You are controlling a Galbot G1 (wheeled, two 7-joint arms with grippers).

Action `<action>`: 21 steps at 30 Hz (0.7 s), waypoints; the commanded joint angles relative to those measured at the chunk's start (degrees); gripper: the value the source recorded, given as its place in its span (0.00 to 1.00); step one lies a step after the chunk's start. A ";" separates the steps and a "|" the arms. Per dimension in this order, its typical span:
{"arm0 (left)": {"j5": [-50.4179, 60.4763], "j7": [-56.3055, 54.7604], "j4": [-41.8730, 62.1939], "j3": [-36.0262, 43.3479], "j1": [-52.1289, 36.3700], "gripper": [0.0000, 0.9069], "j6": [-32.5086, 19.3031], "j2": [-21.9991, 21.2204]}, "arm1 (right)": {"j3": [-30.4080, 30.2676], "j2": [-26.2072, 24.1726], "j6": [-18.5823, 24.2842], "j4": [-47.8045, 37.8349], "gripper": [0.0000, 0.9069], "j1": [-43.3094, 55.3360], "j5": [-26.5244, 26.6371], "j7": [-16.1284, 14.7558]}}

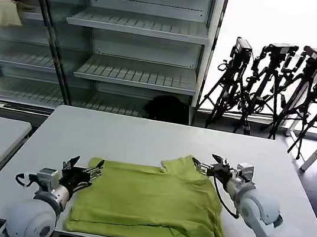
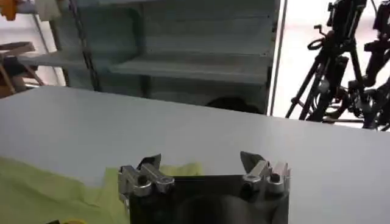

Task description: Fold and organize the clothes.

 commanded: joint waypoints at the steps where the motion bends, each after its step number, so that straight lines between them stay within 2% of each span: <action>1: -2.15 1.44 9.24 1.30 -7.21 1.00 0.96 0.44 | -5.36 2.56 -2.74 -7.45 1.00 7.81 -1.04 -1.80; 16: 0.20 3.97 15.66 4.15 -9.56 0.99 0.96 -1.12 | -5.82 3.33 -2.72 -9.16 1.00 6.55 -3.71 -4.07; 17: 0.39 4.04 15.75 4.11 -9.52 0.97 0.96 -1.20 | -5.82 3.34 -2.72 -9.04 0.94 6.25 -3.81 -4.23; 20: 0.44 4.12 15.64 4.05 -9.27 0.79 0.97 -1.16 | -5.85 3.51 -2.70 -8.95 0.93 5.62 -4.20 -4.70; 21: 0.43 4.13 15.55 4.04 -9.20 0.67 0.98 -1.13 | -5.85 3.54 -2.69 -8.98 0.92 5.50 -4.29 -4.84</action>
